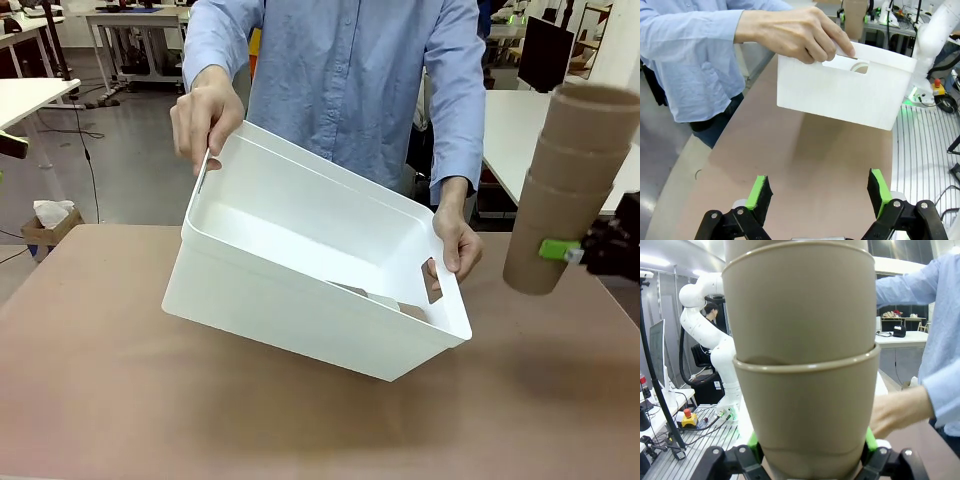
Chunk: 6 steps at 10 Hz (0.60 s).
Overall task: Stack the cups and store them in the basket.
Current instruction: Place the stack of Reusable plastic cups into the Pantry Basket.
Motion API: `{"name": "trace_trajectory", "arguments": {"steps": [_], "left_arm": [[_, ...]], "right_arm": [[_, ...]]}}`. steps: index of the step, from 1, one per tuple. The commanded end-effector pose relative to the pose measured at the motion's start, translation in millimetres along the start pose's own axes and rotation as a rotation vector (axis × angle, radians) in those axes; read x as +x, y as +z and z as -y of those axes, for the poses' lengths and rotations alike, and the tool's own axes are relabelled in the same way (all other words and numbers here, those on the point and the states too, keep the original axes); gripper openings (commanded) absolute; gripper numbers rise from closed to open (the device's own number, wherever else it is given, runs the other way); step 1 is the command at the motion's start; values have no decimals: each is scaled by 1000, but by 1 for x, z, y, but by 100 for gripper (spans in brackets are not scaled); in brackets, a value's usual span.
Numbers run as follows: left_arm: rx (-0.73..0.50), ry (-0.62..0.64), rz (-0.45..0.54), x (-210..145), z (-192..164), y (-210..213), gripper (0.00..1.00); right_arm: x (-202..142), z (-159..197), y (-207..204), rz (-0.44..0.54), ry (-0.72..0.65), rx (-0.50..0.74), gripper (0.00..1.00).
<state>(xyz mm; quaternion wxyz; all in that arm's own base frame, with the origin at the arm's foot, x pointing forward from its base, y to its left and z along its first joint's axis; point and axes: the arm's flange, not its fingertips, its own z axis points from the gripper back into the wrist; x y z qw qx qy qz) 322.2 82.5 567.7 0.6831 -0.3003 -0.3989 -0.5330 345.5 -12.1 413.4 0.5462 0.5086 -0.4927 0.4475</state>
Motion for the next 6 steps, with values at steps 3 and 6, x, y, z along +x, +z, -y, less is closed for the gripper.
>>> {"name": "trace_trajectory", "arguments": {"steps": [3,6], "left_arm": [[-4,3,9,2,1,1,100],[-4,3,9,2,1,1,100]], "right_arm": [[110,-24,-42,-123,-34,-113,87],[141,-27,-98,-284,-43,-208,87]]}}
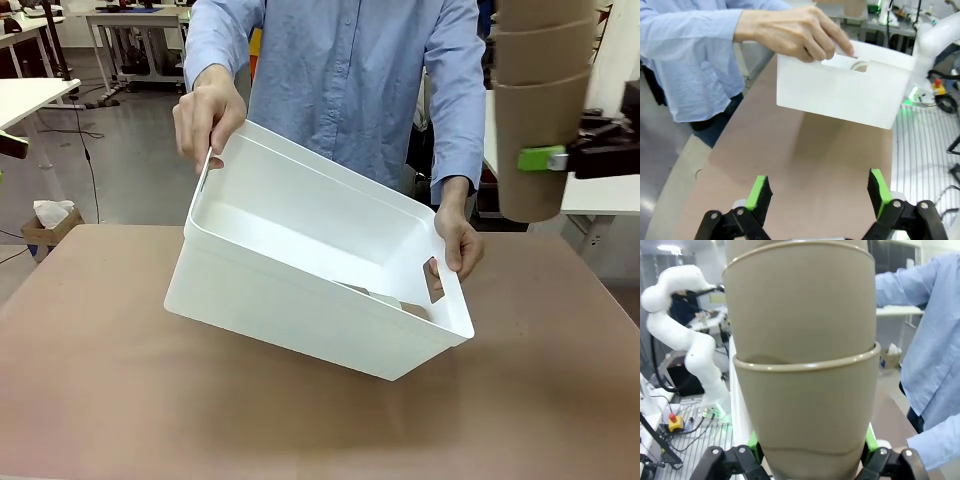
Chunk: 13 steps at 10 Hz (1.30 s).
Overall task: Stack the cups and store them in the basket.
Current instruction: Place the stack of Reusable plastic cups into the Pantry Basket.
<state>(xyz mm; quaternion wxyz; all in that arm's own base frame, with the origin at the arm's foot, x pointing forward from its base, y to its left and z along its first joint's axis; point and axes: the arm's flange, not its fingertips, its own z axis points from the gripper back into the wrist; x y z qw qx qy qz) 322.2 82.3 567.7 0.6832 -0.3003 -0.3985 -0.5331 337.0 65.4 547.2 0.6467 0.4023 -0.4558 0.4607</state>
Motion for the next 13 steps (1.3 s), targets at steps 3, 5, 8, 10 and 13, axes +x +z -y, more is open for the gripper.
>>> {"name": "trace_trajectory", "arguments": {"steps": [3,5,8,10,13], "left_arm": [[-3,3,10,2,1,1,100],[-3,3,10,2,1,1,100],[-3,3,10,2,1,1,100],[-3,3,10,2,1,1,100],[-3,3,10,2,1,1,100]], "right_arm": [[41,-3,-87,-218,9,-83,87],[46,1,-134,-309,43,-105,87],[34,7,-185,-408,88,-159,87],[23,2,-196,-444,102,-159,87],[7,-21,-187,-501,133,-157,87]]}}
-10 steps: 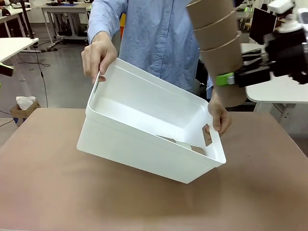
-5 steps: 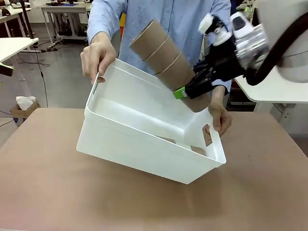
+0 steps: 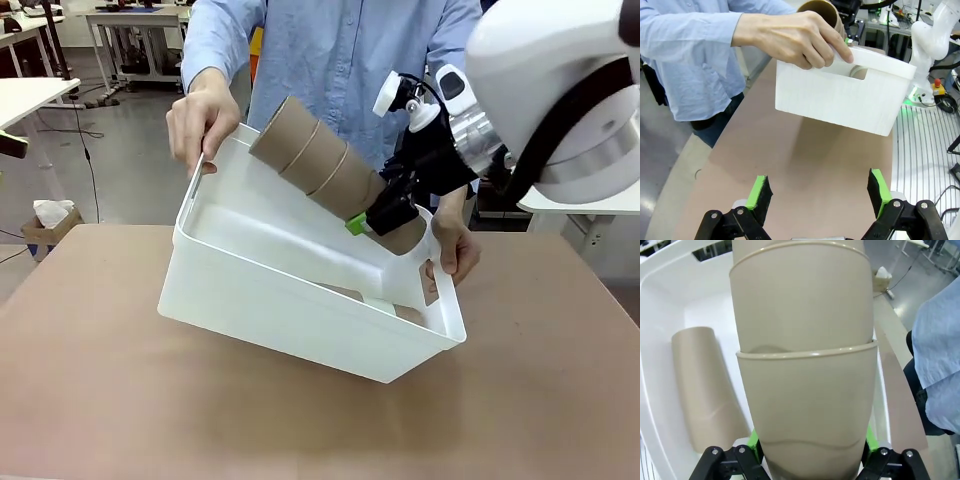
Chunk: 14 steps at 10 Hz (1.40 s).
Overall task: Stack the cups and store them in the basket.
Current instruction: Place the stack of Reusable plastic cups into the Pantry Basket.
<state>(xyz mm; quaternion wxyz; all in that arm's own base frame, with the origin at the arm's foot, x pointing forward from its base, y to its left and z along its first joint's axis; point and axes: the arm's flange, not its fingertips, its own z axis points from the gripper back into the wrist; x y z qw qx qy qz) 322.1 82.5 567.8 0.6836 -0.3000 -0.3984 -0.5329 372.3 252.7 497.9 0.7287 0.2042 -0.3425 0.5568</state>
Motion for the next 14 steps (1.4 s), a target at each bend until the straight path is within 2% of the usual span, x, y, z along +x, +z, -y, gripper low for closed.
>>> {"name": "trace_trajectory", "arguments": {"steps": [1,7,8,9,14], "left_arm": [[-4,2,10,2,1,0,100],[-4,2,10,2,1,0,100],[-4,2,10,2,1,0,100],[-4,2,10,2,1,0,100],[-4,2,10,2,1,0,100]], "right_arm": [[-1,-18,20,-34,3,-24,87],[-7,-19,18,-73,13,-16,87],[-6,-24,25,-9,-21,52,87],[-14,-18,19,-70,40,-4,87],[-17,-18,18,-75,43,15,87]]}}
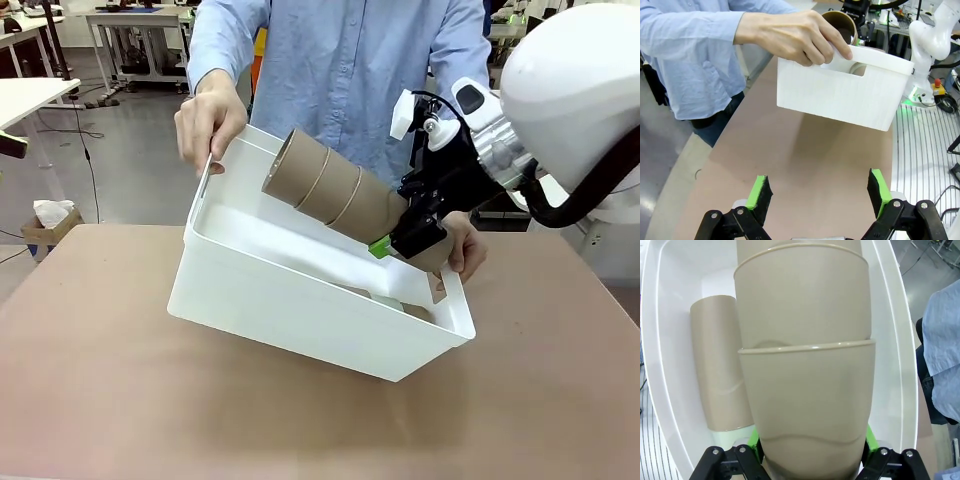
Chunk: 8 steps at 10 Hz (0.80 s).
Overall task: Stack the cups and store them in the basket.
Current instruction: Place the stack of Reusable plastic cups into the Pantry Basket.
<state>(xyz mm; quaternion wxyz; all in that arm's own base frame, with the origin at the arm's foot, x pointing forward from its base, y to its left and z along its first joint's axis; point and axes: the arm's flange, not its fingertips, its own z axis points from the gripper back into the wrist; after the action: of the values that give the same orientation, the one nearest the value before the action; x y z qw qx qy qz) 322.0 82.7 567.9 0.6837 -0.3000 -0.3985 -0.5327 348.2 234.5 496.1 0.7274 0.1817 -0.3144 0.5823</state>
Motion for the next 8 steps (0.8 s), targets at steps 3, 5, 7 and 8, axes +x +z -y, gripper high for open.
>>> {"name": "trace_trajectory", "arguments": {"steps": [3,5,7,8], "left_arm": [[-4,2,10,2,1,0,100],[-4,2,10,2,1,0,100],[-4,2,10,2,1,0,100],[-4,2,10,2,1,0,100]], "right_arm": [[12,29,-30,-30,-48,16,87],[15,32,-46,-39,-55,24,87],[21,28,-63,-64,-48,35,87],[22,24,-69,-84,-45,26,87]]}}
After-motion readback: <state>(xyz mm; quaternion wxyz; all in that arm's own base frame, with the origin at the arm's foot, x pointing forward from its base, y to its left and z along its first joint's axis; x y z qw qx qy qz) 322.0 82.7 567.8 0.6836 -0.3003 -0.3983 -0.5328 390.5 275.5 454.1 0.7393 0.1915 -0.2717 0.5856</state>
